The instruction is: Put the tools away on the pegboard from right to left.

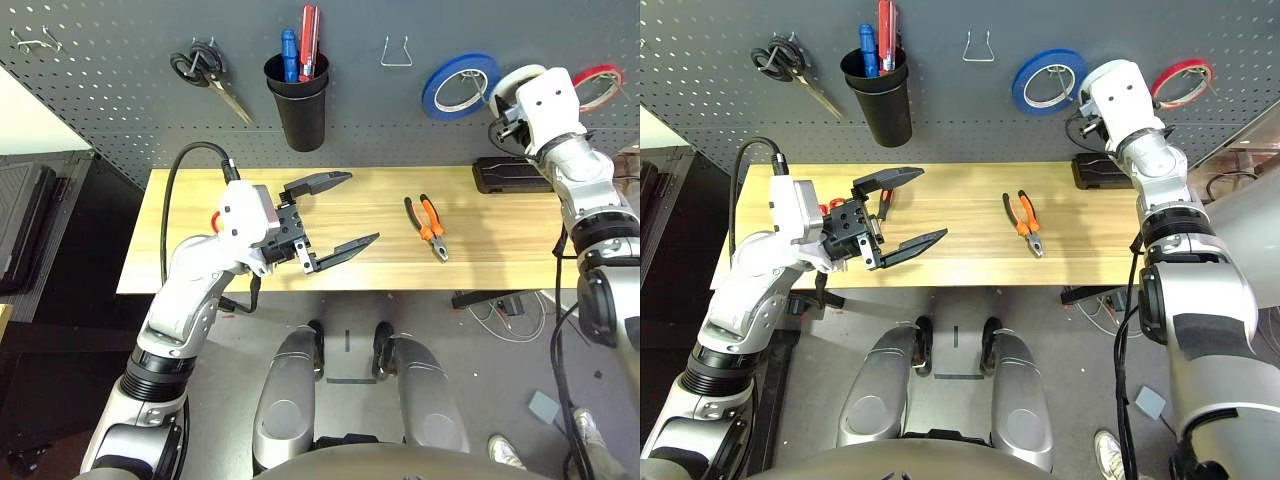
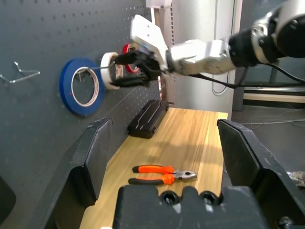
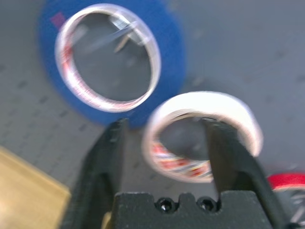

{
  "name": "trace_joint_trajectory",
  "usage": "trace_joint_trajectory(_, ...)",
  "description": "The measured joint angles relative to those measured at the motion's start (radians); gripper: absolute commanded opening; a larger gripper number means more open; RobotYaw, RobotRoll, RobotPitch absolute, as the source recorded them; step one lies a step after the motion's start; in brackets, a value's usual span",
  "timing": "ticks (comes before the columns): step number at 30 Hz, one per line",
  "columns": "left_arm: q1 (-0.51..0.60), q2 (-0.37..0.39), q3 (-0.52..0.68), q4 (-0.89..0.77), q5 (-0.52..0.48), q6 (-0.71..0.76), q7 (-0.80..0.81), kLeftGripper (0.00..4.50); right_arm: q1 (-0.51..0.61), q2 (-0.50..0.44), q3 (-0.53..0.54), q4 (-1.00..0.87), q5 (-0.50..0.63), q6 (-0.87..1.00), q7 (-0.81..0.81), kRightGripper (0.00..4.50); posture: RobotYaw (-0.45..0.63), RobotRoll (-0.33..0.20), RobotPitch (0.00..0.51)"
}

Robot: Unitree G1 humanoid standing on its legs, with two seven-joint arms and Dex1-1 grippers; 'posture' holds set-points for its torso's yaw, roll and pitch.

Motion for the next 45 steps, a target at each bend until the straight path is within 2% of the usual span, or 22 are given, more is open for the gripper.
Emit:
trace_joint_trajectory(1,0.007,0.002,0.001,0.0,0.001,0.001,0.001,4.5,0.054,0.0,0.0,-0.031,0.009,-0.033,0.012,4.46,0.18,0.0,0.278)
trace_joint_trajectory(5,0.014,0.008,0.003,0.001,0.002,0.003,0.007,4.5,0.225,0.0,-0.007,-0.195,0.058,-0.069,0.043,4.46,0.16,0.0,0.281)
trace_joint_trajectory(10,0.023,0.036,0.001,0.012,0.032,0.003,0.007,4.5,0.414,0.002,-0.012,-0.417,0.111,0.074,0.093,4.46,0.15,0.0,0.284)
trace_joint_trajectory(19,0.024,0.094,-0.046,0.072,0.136,0.035,0.001,4.5,0.525,0.038,0.002,-0.664,0.141,0.393,0.159,4.46,0.15,0.0,0.286)
trace_joint_trajectory(30,0.021,0.138,-0.086,0.132,0.256,0.065,-0.004,4.5,0.505,0.078,0.034,-0.73,0.132,0.692,0.187,4.46,0.16,0.0,0.299)
trace_joint_trajectory(45,-0.002,0.151,-0.128,0.217,0.361,0.072,-0.011,4.5,0.272,0.194,0.043,-0.603,0.127,1.125,0.096,4.46,0.16,0.0,0.354)
